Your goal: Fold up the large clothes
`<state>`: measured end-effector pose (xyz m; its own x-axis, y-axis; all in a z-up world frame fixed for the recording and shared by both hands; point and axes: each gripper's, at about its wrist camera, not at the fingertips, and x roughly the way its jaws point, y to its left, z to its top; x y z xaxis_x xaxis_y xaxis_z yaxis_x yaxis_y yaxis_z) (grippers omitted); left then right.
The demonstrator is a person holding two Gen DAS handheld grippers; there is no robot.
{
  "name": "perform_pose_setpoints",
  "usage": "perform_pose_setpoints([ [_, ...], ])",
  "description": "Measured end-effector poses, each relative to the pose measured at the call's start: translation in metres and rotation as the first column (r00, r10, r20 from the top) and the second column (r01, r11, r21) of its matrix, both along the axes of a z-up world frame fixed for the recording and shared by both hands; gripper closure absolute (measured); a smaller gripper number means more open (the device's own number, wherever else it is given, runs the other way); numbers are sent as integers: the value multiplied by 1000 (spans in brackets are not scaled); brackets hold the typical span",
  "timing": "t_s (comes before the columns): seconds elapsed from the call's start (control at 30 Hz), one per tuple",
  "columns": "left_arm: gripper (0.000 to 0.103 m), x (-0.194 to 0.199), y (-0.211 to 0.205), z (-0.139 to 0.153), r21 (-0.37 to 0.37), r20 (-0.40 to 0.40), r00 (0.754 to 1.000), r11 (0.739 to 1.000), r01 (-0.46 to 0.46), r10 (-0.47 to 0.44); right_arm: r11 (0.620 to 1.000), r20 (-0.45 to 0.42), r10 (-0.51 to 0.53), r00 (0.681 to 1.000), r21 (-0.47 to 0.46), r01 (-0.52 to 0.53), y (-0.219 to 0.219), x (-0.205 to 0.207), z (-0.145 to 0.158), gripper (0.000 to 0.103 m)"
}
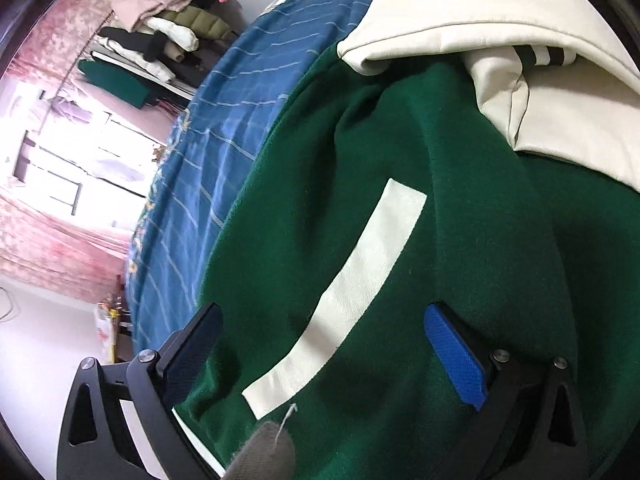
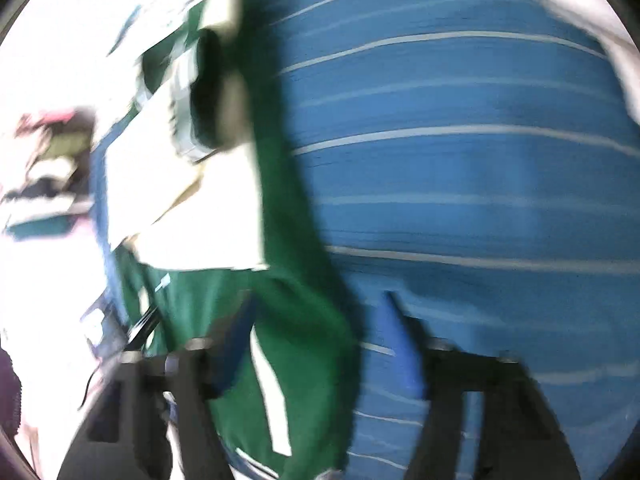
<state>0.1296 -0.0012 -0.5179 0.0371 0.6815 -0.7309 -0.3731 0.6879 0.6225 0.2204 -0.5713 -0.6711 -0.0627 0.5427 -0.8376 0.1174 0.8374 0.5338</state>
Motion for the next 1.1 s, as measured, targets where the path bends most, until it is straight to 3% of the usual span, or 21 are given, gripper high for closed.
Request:
perform_pose_setpoints([
  [0.07, 0, -1, 2, 0, 0, 7, 1000, 1000, -28, 28, 992, -39, 110, 993, -53, -112, 23, 6, -22, 36],
  [0.13, 0, -2, 3, 0, -2, 13, 999, 999, -50, 50, 974, -1, 146, 989, -177, -144, 28, 8, -28, 86],
  [0.17, 0, -2, 4, 0, -3, 15, 998, 998, -55, 55, 979, 21, 111, 994, -176, -106, 22, 10, -22, 94],
  [0.23, 0, -3, 5, 0, -7, 15, 998, 998, -60, 60, 983, 29, 4, 1000, -181, 2, -1, 8, -15, 97],
  [0.37, 0, -2, 4, -1, 0, 6, 999, 999, -49, 49, 990, -11, -14, 1000, -139, 12, -19, 3, -19, 97],
  [0.43, 0, -3, 5, 0, -1, 6, 999, 999, -48, 48, 995, -48, -33, 998, -98, 29, -30, 9, -16, 88],
  [0.57, 0, -13, -1, 13, -25, -1, 998, 998, -64, 64, 999, 8, -29, 1000, -29, 29, -29, -8, 14, 87],
  [0.63, 0, -27, -13, 24, -12, 8, 998, 998, -59, 59, 999, -12, 48, 999, -6, -48, -19, -22, 15, 87],
  [0.7, 0, -45, -31, 36, 17, 10, 999, 999, -36, 36, 988, -79, 153, 985, -12, -154, 10, -35, -3, 87],
  [0.8, 0, -74, -60, 48, 49, -24, 1000, 999, 0, 1, 926, -193, 306, 932, -168, -339, 33, -67, -42, 94],
  [0.87, 0, -96, -85, 54, 38, -59, 998, 999, 17, -15, 940, -182, 271, 945, -160, -301, 18, -74, -34, 94],
  [0.97, 0, -115, -124, 61, 16, -96, 993, 998, 67, -66, 954, -146, 231, 962, -158, -254, -2, -83, -16, 85],
  [1.1, 0, -138, -213, 71, -8, -151, 963, 974, 226, -225, 937, -81, 210, 974, -268, -225, -40, -106, 10, 38],
])
